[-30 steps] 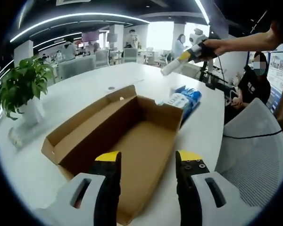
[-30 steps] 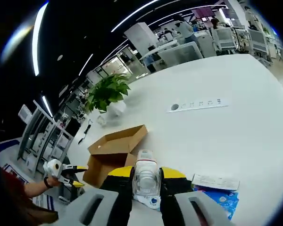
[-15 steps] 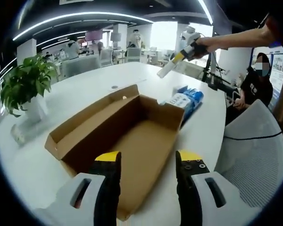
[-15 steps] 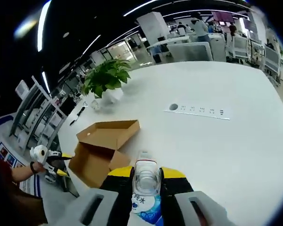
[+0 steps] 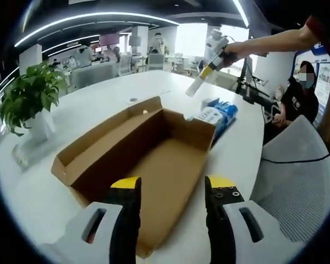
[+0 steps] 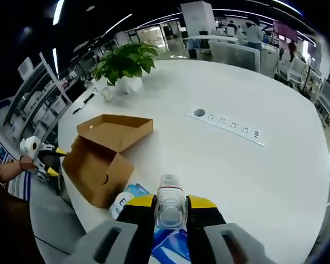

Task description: Operate the shoe box by opening the lid, removing the specified soft item, and placing it in the target area until the item is outside and the box remains undamaged.

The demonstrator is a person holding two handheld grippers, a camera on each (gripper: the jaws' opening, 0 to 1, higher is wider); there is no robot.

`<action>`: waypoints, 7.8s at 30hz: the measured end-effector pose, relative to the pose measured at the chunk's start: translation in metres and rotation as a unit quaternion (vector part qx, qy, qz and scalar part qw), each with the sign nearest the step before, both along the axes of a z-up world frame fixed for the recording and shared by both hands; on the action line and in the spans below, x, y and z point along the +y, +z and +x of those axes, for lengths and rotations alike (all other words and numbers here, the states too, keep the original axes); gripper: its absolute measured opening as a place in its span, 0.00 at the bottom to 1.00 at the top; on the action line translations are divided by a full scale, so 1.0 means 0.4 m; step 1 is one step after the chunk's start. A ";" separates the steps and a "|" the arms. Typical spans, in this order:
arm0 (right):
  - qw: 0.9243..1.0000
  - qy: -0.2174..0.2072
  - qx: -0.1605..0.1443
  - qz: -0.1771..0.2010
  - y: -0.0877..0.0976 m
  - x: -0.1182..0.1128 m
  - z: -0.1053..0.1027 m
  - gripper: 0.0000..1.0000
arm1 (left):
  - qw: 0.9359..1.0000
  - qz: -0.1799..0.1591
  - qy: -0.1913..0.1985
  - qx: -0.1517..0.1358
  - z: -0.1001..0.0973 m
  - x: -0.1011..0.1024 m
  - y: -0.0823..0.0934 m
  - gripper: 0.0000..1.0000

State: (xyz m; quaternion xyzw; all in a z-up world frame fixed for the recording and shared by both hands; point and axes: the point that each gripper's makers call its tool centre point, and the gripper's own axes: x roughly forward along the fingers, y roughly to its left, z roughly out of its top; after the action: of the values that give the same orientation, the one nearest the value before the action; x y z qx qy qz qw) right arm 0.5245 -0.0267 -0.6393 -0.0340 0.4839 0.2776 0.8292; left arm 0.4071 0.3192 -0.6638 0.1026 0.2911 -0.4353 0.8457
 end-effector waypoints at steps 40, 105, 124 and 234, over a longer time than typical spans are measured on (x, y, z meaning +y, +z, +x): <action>0.941 0.270 0.013 -0.203 -0.133 0.003 -0.011 0.17 | 1.000 0.007 -0.002 0.015 -0.008 0.005 -0.032 0.46; 0.869 0.416 0.008 -0.269 -0.184 0.026 -0.040 0.21 | 1.000 0.010 -0.008 0.023 -0.025 -0.012 -0.035 0.46; 0.892 0.371 -0.015 -0.257 -0.140 0.021 -0.034 0.28 | 1.000 0.007 -0.015 0.019 -0.030 -0.023 -0.026 0.46; 0.981 -0.015 -0.134 0.141 -0.018 0.345 -0.248 0.41 | 0.899 -0.003 0.426 0.106 0.031 0.289 -0.140 0.07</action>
State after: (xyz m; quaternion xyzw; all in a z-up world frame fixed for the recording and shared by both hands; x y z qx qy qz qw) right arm 0.4251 0.1114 -0.6464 0.0533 0.3248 0.3235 0.8871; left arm 0.4195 0.4349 -0.7200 -0.0801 0.3936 -0.0429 0.9148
